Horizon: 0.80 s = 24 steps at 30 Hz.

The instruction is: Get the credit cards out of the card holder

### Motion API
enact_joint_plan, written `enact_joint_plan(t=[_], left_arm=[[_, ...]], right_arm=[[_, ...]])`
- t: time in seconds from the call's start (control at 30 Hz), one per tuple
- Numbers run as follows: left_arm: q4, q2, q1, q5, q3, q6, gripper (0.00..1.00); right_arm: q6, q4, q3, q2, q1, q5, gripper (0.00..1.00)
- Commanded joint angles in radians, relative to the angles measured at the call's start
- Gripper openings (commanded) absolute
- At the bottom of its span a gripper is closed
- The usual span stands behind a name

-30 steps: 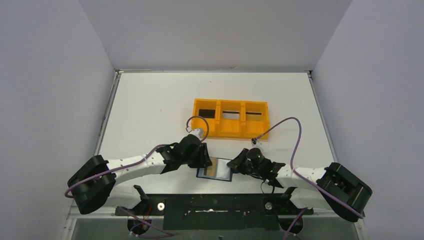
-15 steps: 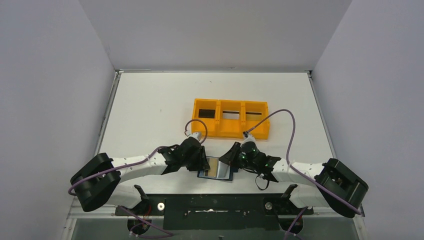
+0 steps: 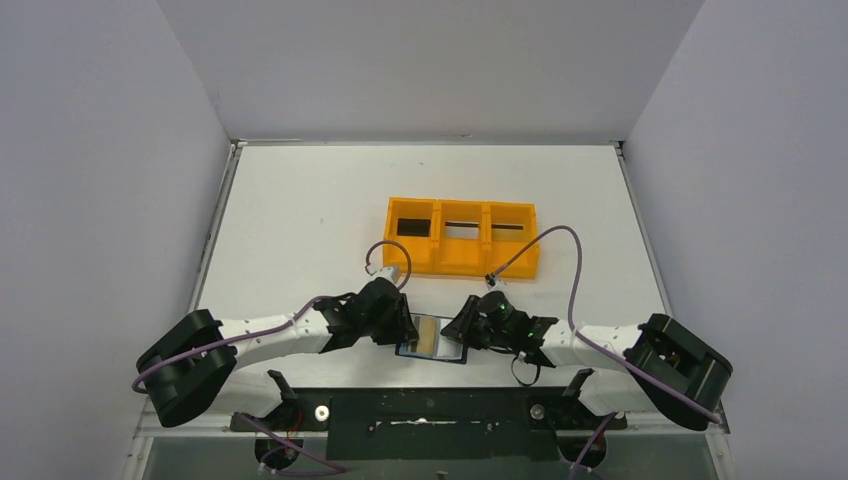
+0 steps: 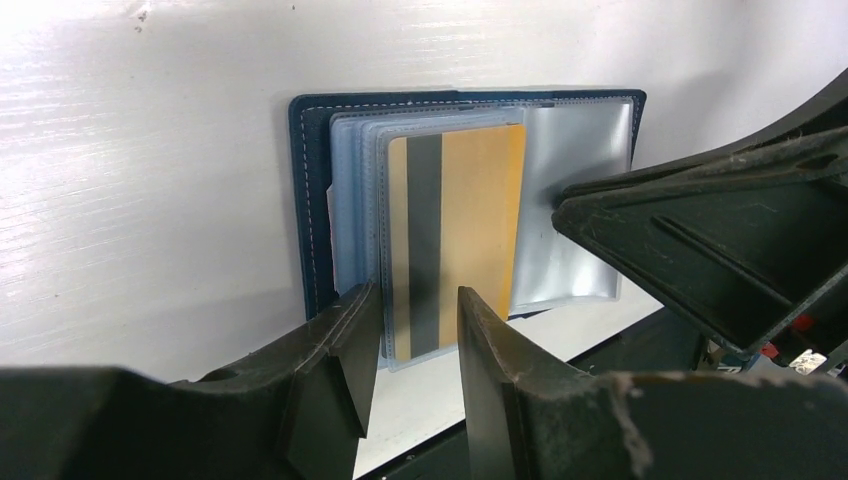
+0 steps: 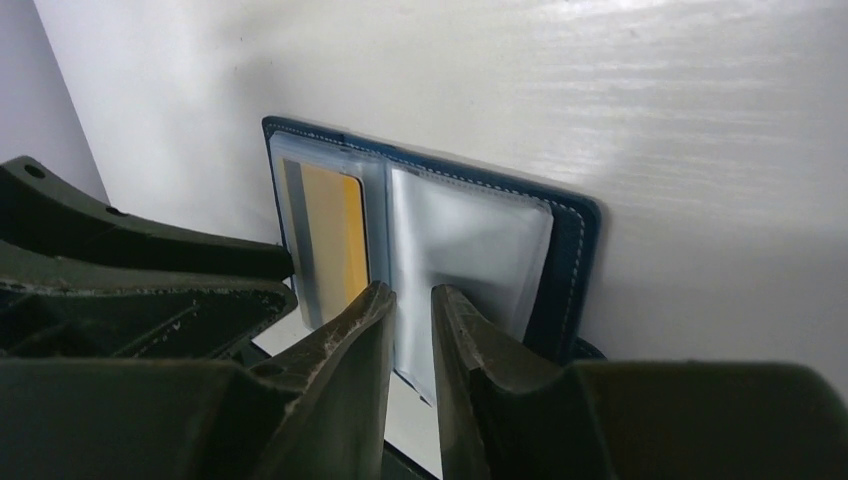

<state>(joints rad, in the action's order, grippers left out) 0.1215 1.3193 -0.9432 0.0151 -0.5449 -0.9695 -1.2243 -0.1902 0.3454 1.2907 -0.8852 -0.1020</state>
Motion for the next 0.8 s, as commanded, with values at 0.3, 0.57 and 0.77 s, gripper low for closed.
enact_joint_plan(t=[0.3, 0.57, 0.77], left_arm=[[-0.006, -0.011, -0.018, 0.005, -0.012, 0.003, 0.35], [-0.021, -0.011, -0.023, -0.009, -0.010, 0.012, 0.35], [-0.025, -0.003, -0.023, -0.031, -0.018, 0.026, 0.36]], right_arm=[[0.031, -0.285, -0.253, -0.138, -0.002, 0.070, 0.27], [-0.027, -0.439, -0.354, -0.131, 0.005, 0.073, 0.33], [0.055, -0.429, -0.239, -0.087, 0.005, -0.010, 0.36]])
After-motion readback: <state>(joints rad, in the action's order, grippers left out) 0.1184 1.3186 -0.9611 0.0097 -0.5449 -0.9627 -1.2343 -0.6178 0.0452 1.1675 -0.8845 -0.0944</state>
